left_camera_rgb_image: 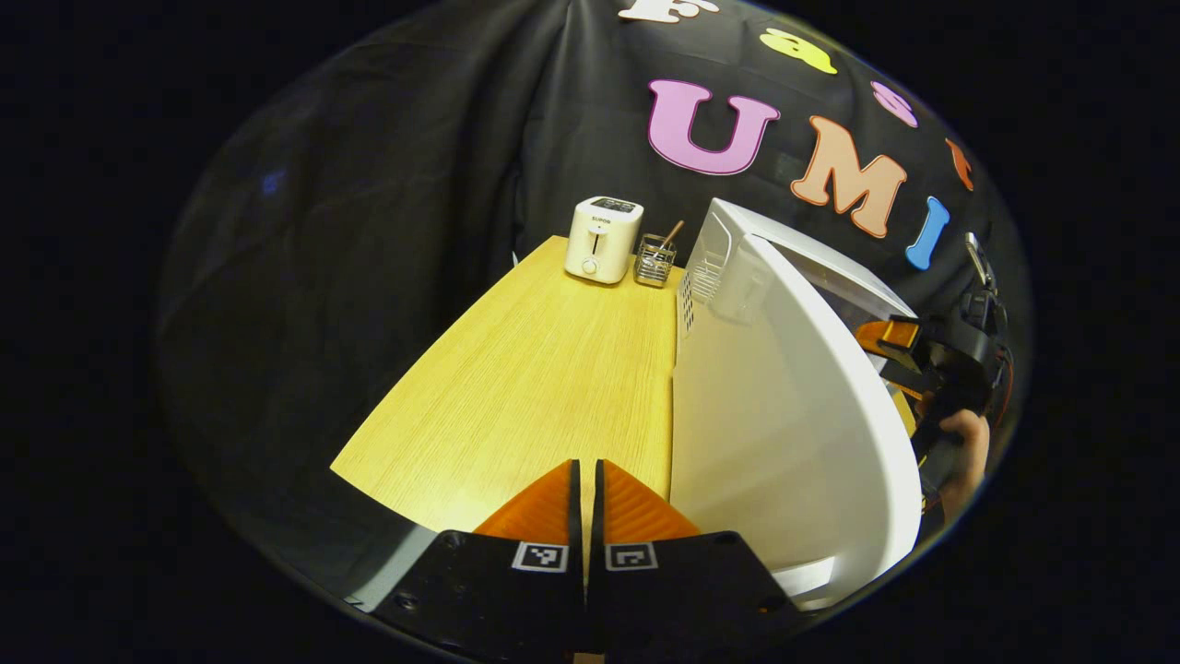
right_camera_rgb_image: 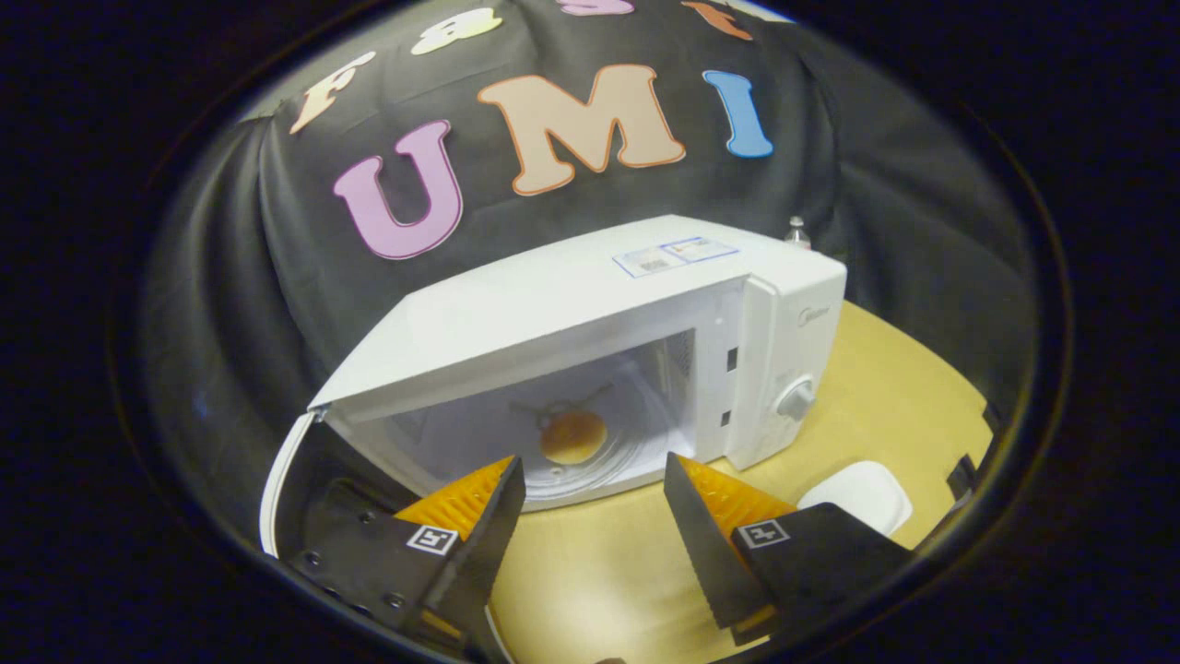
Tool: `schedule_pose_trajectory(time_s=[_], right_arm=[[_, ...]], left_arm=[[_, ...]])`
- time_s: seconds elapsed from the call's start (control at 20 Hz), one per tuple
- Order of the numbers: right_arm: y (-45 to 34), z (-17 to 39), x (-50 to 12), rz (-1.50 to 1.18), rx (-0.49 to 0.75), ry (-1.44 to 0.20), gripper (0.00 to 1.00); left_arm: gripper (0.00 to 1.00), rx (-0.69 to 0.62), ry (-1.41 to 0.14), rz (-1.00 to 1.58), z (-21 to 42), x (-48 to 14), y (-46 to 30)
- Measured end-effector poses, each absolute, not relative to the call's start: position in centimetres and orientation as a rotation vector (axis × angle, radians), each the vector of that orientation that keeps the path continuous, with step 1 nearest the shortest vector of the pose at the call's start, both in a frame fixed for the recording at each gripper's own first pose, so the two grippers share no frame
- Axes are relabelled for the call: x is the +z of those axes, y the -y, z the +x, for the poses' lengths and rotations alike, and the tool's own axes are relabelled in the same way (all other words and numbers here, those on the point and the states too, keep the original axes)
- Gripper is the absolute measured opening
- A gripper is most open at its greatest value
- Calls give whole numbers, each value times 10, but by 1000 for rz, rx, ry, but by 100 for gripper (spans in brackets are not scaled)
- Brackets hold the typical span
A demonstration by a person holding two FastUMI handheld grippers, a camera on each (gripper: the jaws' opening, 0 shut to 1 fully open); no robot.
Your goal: Open the microwave oven with the left hand, put the food in, and close the microwave oven.
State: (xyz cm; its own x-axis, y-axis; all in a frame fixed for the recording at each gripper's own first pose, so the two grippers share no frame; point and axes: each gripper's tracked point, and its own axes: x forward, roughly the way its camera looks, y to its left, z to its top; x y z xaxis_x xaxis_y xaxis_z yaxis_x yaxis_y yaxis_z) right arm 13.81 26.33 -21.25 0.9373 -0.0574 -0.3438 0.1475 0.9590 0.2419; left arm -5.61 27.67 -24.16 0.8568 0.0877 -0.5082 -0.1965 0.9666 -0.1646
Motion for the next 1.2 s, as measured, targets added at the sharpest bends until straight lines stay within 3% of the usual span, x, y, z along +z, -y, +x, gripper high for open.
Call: schedule_pose_trajectory(time_s=[0.3,0.35,0.55,0.6,0.65,1.0,1.05,1.15,1.2], right_arm=[[-229,90,-190,141,-142,-302,88],[-224,83,-190,134,-152,-301,94],[-190,58,-186,122,-237,-288,94],[-183,53,-185,132,-253,-285,89],[-175,49,-184,143,-264,-281,94],[-112,52,-171,134,-292,-254,94],[-103,53,-171,128,-287,-252,99],[-83,57,-166,117,-276,-245,90],[-74,59,-166,115,-269,-247,95]], left_arm=[[1,66,-505,-164,-54,-236,-259],[1,50,-501,-158,-54,-235,-255],[1,10,-504,-144,-56,-233,-242],[1,8,-505,-136,-59,-233,-241],[1,8,-503,-131,-60,-231,-240],[1,70,-514,-148,-69,-230,-214],[1,87,-513,-150,-70,-228,-208],[2,108,-499,-158,-70,-223,-191],[1,114,-493,-166,-70,-221,-179]])
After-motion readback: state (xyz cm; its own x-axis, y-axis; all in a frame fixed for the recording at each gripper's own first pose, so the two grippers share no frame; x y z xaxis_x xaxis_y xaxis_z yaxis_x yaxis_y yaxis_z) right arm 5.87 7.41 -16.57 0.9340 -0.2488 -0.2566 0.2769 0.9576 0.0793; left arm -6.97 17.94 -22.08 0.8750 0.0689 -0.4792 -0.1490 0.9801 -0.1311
